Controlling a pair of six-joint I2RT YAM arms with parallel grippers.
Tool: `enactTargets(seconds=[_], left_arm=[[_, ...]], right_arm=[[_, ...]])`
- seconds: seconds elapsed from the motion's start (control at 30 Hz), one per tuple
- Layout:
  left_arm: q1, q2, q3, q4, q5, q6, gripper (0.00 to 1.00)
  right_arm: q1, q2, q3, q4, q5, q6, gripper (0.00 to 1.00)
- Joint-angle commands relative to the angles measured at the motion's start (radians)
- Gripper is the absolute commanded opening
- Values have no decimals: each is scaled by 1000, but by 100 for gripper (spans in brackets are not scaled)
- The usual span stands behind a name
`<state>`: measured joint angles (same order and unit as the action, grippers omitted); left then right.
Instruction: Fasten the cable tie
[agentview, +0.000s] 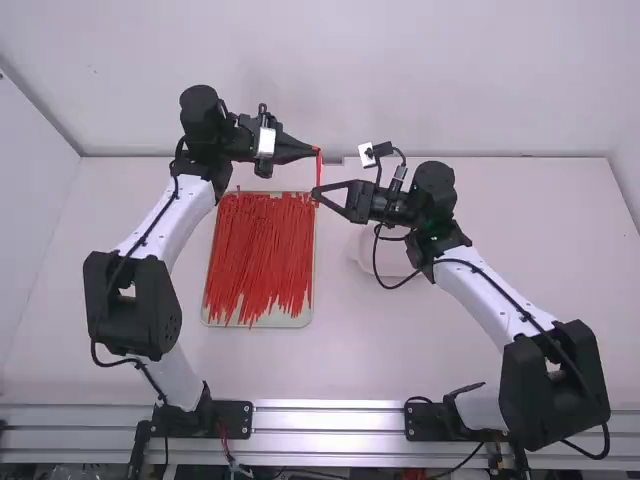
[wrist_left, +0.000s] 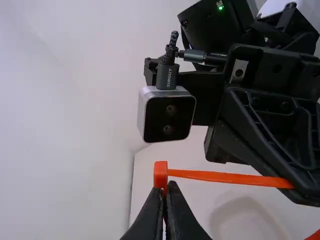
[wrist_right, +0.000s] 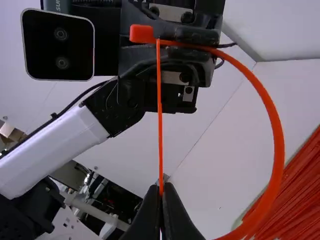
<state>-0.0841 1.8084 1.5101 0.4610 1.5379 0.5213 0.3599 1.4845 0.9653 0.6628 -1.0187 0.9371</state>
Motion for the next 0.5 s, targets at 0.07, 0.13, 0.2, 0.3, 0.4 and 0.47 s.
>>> enactTargets(seconds=[0.07,0.13,0.2,0.3,0.4,0.47], left_arm=[[4,-6,21,3,18,11,2],[0,-6,21,3,17,10,2],[-10,-6,21,2,14,7,2],[-15,-6,21,0,14,9,2],[-12,-6,21,0,14,11,2],[-18,-6,21,0,14,8,2]], right_arm=[[0,-13,-2,6,-8,2,0],[2,-13,-2,6,-8,1,0],[11,-13,-2,6,-7,-3,0],[15,-13,-2,6,-10,-3,0],[12,-13,-2,6,-18,-8,0],[13,-13,-2,6,-20,-17,0]])
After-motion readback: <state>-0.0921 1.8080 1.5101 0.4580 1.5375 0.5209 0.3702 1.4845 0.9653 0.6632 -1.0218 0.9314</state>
